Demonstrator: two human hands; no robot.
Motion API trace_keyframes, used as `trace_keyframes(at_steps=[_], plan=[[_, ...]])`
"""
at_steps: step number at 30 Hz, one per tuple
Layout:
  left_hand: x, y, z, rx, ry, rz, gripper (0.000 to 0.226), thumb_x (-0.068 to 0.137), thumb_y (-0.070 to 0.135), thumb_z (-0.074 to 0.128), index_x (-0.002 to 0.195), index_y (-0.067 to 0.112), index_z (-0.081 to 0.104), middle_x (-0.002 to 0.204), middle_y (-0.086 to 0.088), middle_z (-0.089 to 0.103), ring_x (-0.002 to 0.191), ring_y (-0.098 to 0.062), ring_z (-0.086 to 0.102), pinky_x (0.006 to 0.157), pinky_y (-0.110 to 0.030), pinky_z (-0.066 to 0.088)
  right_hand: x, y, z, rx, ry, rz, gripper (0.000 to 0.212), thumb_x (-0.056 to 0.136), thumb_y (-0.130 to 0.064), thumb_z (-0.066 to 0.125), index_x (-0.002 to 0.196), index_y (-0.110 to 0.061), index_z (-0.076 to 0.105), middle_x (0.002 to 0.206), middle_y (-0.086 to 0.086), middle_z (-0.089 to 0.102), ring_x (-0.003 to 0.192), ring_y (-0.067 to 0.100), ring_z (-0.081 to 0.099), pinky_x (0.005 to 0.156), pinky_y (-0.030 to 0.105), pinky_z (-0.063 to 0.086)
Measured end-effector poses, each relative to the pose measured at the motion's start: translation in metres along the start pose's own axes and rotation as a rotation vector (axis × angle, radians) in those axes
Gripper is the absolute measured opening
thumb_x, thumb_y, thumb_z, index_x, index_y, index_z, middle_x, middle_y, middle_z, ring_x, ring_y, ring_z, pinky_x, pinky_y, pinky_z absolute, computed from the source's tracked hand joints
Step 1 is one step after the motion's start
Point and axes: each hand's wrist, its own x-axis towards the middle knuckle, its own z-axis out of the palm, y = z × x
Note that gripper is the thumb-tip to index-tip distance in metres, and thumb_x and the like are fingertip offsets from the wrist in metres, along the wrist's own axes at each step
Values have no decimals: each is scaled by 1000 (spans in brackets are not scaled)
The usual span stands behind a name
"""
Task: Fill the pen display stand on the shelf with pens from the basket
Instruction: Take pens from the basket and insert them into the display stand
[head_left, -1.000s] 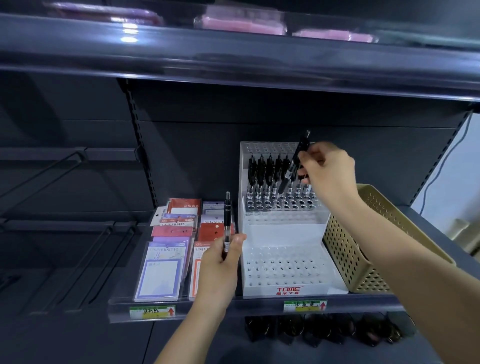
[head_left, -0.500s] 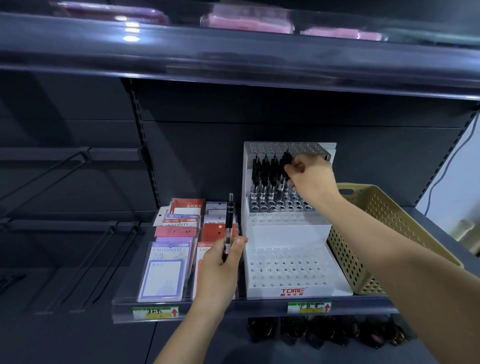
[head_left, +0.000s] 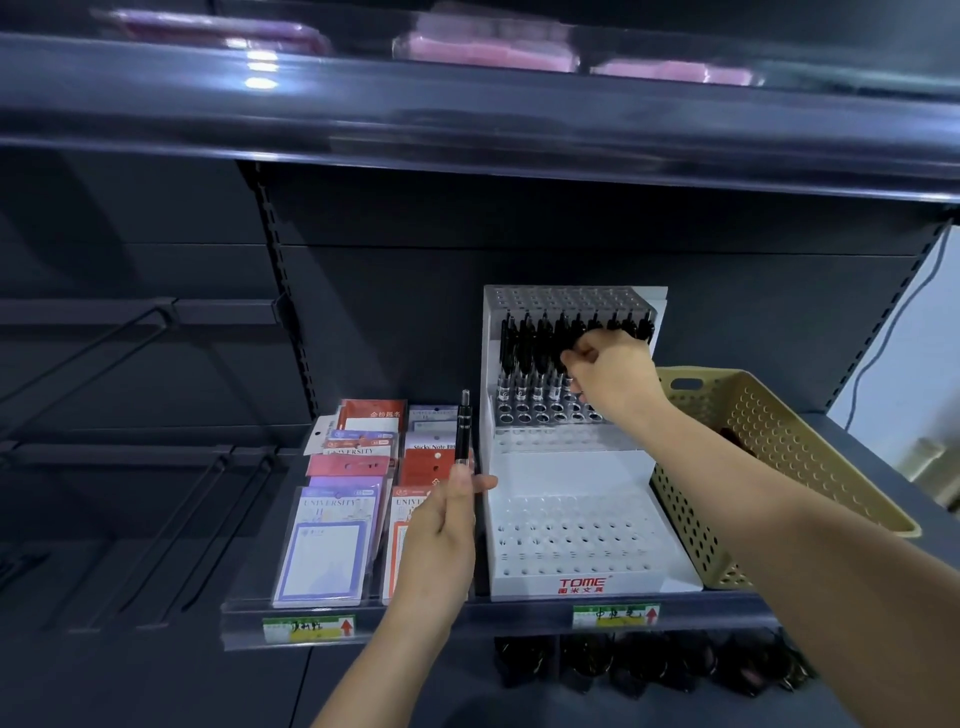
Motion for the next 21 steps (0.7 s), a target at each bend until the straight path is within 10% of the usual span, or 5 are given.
trace_keyframes(at_steps=[6, 11, 21], plan=[[-5, 6, 2, 12, -15, -5, 40, 99, 38, 27, 110, 25, 62, 122, -17, 52, 115, -32, 48, 97, -38, 40, -1, 0, -3, 29, -27, 18, 18, 92, -21, 58, 98, -5, 64, 83, 16, 68, 71, 30, 66, 62, 33, 54], [1, -1, 1, 11, -45, 37, 28, 100, 29, 32, 94, 25, 59, 74, 8, 48, 79, -10, 44, 72, -22, 37, -18, -7, -10, 74, 37, 7, 22, 92, -17, 54, 108, -6, 65, 87, 9, 69, 68, 22, 62, 69, 36, 56], [2, -2, 13, 42, -90, 113, 20, 97, 26, 43, 86, 27, 60, 78, 13, 56, 76, -1, 49, 67, -10, 37, -98, -33, -1, 363, -272, -3, 12, 85, -26, 68, 87, -15, 63, 77, -2, 65, 60, 7, 63, 56, 22, 56]])
